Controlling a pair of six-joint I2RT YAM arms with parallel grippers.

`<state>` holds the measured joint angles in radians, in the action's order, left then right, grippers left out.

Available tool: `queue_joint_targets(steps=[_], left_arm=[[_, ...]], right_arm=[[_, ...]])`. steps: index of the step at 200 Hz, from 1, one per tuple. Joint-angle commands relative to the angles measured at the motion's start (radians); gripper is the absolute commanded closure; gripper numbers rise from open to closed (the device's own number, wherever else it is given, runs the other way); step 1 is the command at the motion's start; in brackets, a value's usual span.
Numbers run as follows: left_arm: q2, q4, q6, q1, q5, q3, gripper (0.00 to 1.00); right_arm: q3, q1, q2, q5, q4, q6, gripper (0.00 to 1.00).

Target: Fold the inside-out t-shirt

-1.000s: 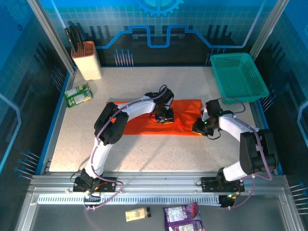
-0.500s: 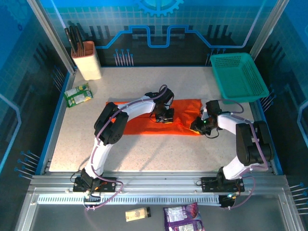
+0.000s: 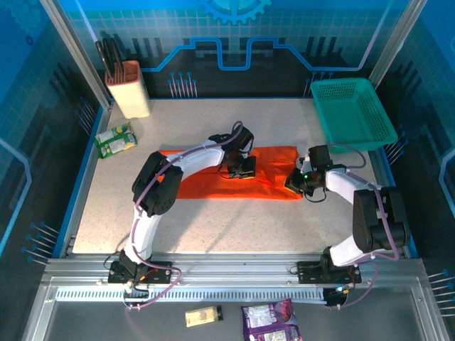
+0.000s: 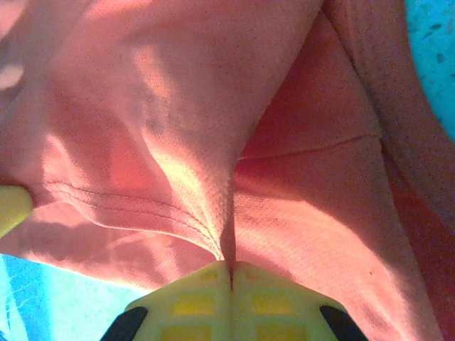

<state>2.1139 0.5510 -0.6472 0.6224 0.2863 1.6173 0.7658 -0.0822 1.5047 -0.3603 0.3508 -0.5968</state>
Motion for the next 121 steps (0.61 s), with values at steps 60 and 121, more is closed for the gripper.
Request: queue_joint_targets(steps=[60, 121], left_arm=[[0.035, -0.035, -0.029, -0.013, 0.044, -0.098, 0.93], [-0.028, -0.008, -0.014, -0.022, 0.034, -0.096, 0.79]], right_arm=[[-0.054, 0.041, 0.052, -0.021, -0.016, 0.028, 1.0], [-0.002, 0.041, 0.005, -0.003, 0.091, 0.041, 0.78]])
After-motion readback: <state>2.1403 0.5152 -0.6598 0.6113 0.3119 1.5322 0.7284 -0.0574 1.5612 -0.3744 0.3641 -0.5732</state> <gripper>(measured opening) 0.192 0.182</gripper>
